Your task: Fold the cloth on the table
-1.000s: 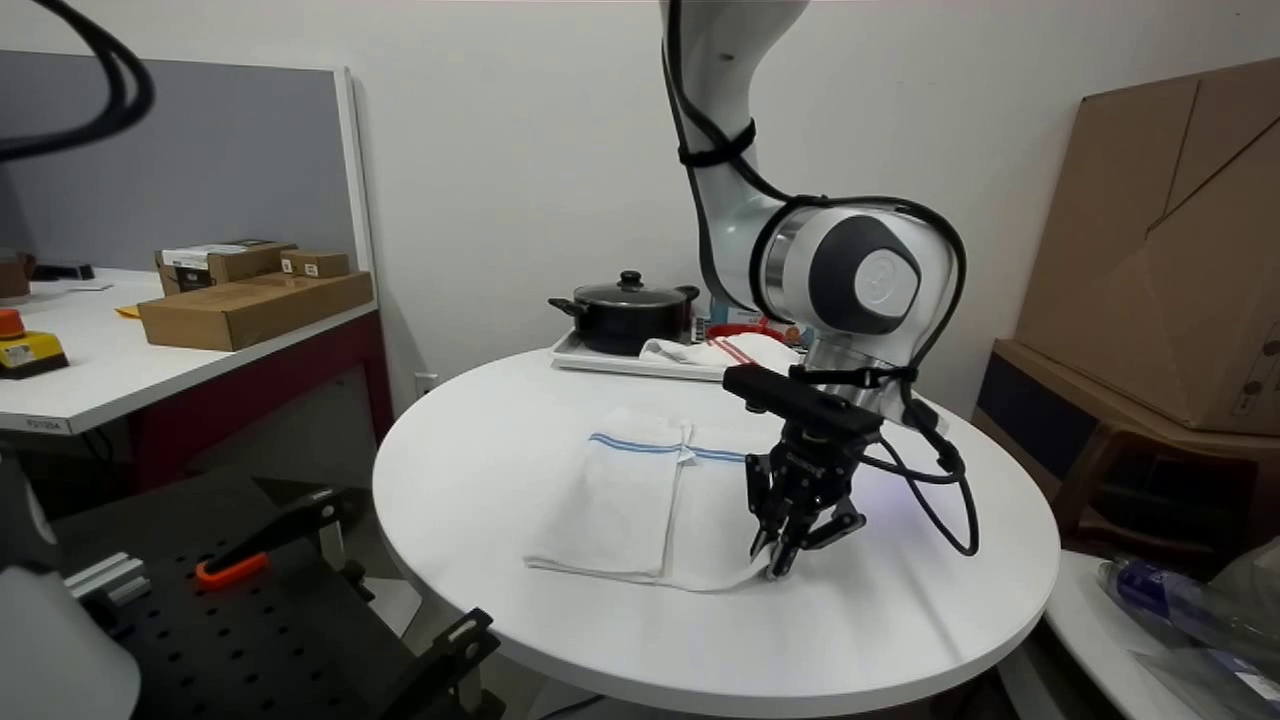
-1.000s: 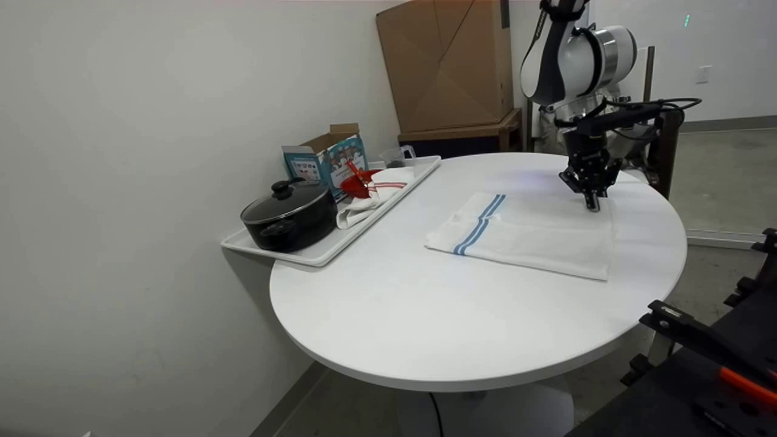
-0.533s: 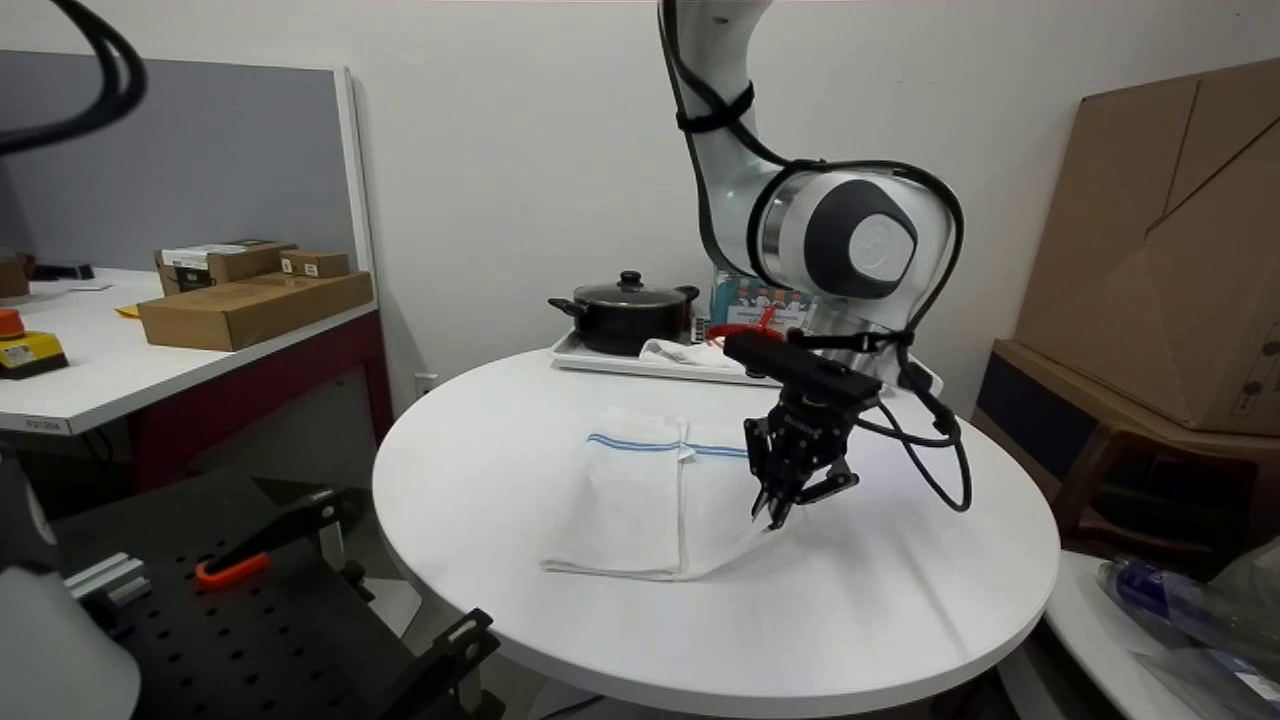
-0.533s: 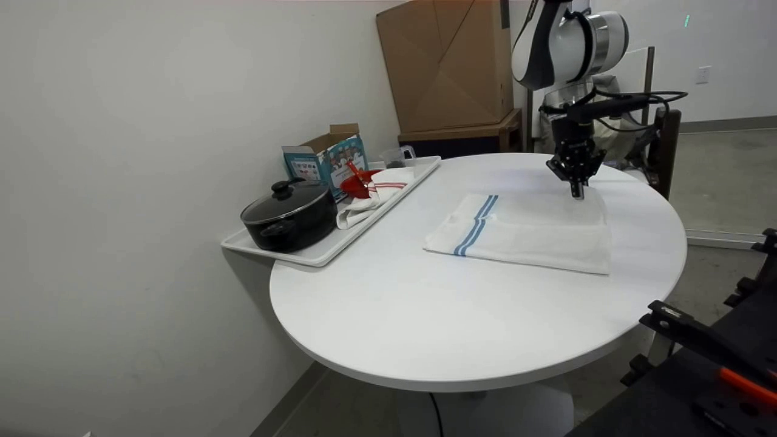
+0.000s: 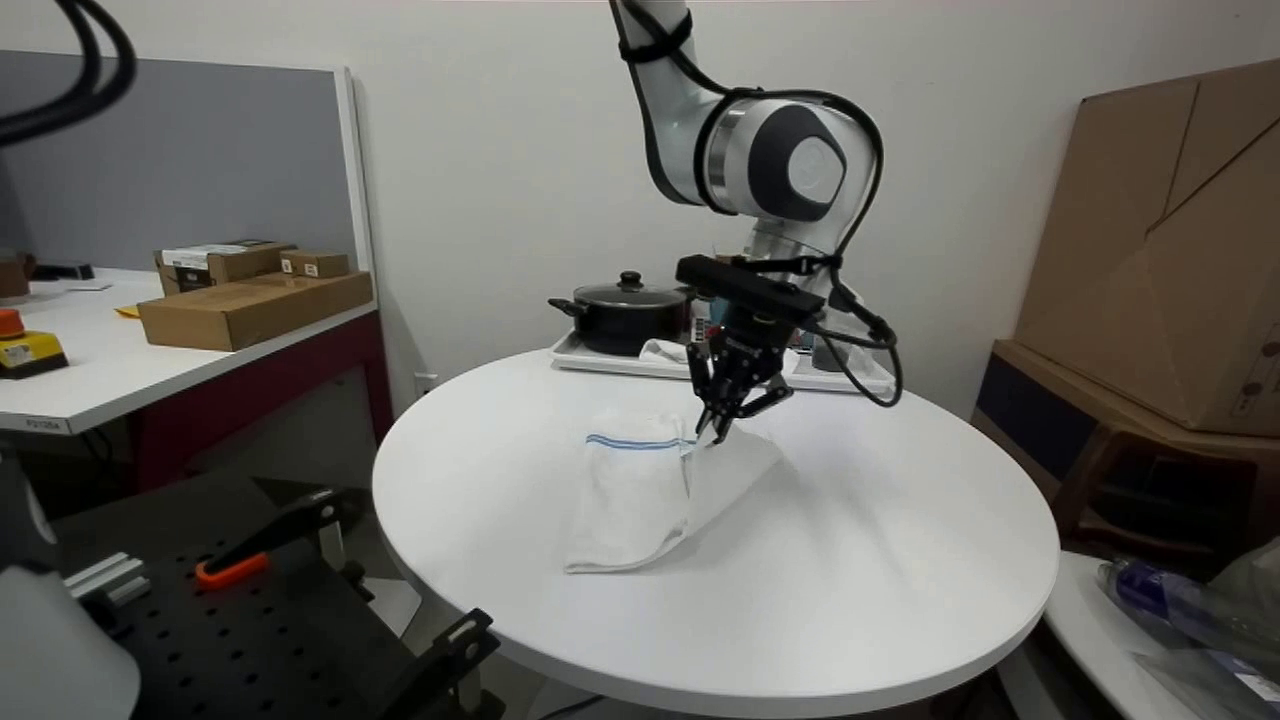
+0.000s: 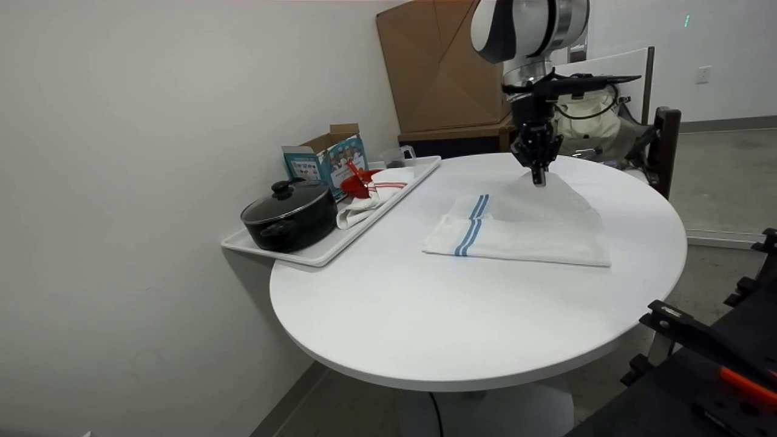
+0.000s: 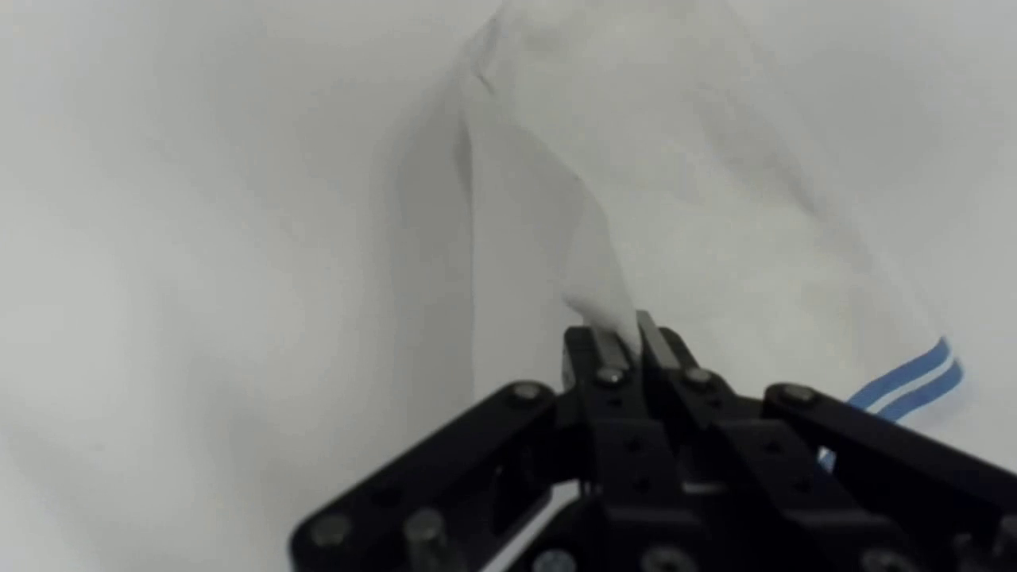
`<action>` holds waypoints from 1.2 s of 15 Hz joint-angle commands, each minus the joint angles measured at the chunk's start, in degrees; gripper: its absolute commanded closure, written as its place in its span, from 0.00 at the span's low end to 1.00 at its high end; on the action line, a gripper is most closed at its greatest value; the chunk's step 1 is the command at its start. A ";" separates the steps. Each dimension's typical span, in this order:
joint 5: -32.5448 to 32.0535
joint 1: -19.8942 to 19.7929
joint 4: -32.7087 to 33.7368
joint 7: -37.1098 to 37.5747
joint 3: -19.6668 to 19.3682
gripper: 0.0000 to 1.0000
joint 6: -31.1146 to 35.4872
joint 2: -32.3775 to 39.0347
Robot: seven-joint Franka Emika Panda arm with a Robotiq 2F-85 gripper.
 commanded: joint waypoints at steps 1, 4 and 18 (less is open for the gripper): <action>-3.48 4.78 -2.41 -1.69 0.53 0.94 -4.55 -1.58; -7.30 9.00 -2.82 -1.26 1.19 0.94 -8.03 -0.81; -14.65 17.97 -10.51 -6.40 7.18 0.95 -16.07 -5.89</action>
